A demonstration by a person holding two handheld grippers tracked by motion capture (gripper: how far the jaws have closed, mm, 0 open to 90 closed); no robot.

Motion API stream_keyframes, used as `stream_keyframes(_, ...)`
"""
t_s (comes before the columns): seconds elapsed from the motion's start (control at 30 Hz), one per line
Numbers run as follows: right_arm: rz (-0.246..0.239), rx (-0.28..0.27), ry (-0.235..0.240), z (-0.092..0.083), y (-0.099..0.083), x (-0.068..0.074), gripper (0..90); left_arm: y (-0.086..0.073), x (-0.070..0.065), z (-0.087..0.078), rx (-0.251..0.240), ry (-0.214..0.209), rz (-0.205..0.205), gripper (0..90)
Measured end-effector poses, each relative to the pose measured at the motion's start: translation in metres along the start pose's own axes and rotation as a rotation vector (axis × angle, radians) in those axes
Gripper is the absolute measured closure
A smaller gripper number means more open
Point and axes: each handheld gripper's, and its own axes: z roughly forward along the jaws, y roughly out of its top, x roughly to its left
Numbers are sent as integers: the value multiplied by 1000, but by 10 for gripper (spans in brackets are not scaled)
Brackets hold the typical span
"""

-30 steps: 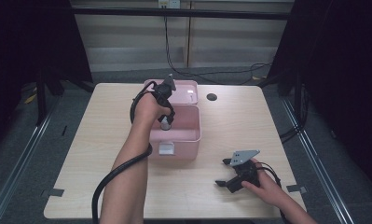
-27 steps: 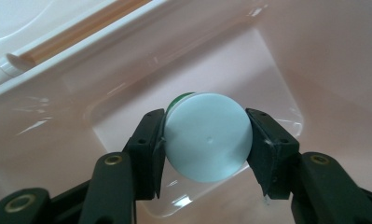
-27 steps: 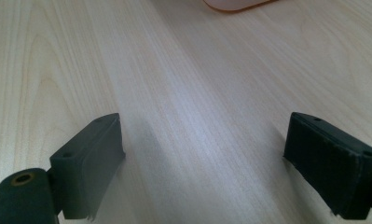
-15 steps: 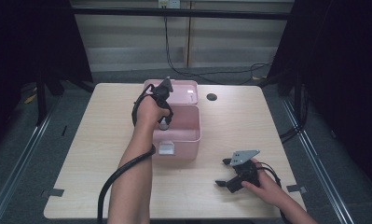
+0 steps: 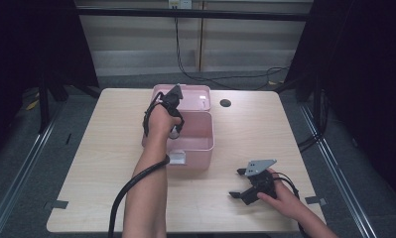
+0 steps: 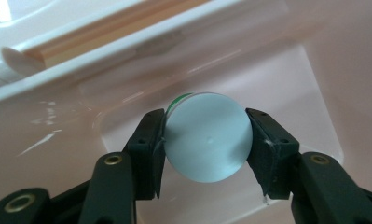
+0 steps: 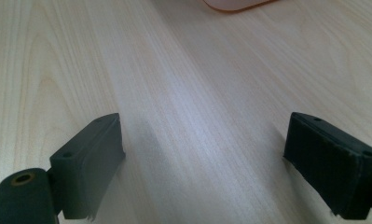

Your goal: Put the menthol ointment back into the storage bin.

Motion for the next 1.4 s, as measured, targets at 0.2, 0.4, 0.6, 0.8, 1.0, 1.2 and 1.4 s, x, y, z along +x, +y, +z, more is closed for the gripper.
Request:
stream_keyframes(0.2,-1,1,-1,0,0,0,109,0,0,5,-1,7,-23,500)
stream_keyframes(0.4,0,-1,2,0,0,0,109,1,0,9,-12,18,-32,500)
stream_keyframes(0.6,0,0,1,0,0,0,109,-1,1,16,-16,11,-57,499)
stream_keyframes(0.8,0,-1,2,0,0,0,109,-1,1,20,-20,10,-56,499)
stream_keyframes(1.0,0,-1,-1,0,0,0,109,-1,1,25,-15,8,-51,499)
stream_keyframes(1.2,0,0,-1,0,0,0,109,-2,1,27,-9,11,-45,499)
stream_keyframes(1.4,0,0,1,0,0,0,109,-3,2,29,-22,5,-65,498)
